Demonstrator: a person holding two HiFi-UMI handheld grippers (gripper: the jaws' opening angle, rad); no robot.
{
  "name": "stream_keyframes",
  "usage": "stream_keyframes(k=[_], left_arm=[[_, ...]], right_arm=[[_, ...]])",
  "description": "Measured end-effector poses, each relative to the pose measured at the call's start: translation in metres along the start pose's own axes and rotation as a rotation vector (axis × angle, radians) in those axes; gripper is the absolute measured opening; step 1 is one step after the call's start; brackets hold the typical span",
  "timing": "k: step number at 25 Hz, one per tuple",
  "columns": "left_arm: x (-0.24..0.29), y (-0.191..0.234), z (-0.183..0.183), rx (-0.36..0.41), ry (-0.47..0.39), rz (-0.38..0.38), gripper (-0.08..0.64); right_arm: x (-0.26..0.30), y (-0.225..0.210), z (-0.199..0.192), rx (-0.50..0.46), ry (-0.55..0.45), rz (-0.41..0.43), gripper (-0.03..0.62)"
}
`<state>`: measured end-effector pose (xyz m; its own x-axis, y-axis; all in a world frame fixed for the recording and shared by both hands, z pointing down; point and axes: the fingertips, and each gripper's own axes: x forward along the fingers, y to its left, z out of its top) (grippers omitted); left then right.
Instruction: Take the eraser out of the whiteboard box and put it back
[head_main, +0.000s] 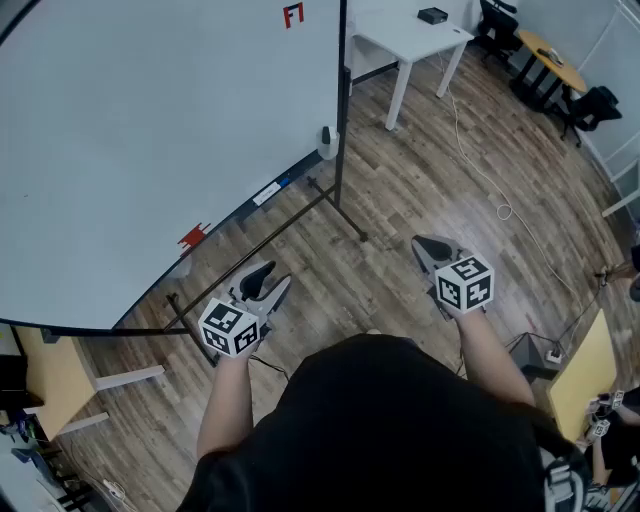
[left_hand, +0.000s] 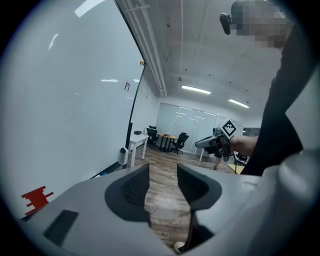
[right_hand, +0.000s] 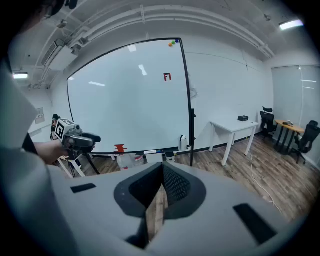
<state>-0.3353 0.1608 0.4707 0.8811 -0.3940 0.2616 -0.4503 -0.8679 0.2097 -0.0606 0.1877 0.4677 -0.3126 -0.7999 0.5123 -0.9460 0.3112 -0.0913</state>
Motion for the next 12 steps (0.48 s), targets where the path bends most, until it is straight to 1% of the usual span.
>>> stream_keyframes(k=[7, 12], left_arm=[[-0.009, -0.003, 0.000, -0.007, 0.001, 0.004, 0.181], [-0.016, 0.007, -0.001, -0.020, -0.002, 0.024, 0.181]], right_arm=[[-0.006, 0.009, 0.003, -0.012, -0.003, -0.002, -0.005], [0.002, 0.013, 0.003, -0.004, -0.004, 0.003, -0.005]])
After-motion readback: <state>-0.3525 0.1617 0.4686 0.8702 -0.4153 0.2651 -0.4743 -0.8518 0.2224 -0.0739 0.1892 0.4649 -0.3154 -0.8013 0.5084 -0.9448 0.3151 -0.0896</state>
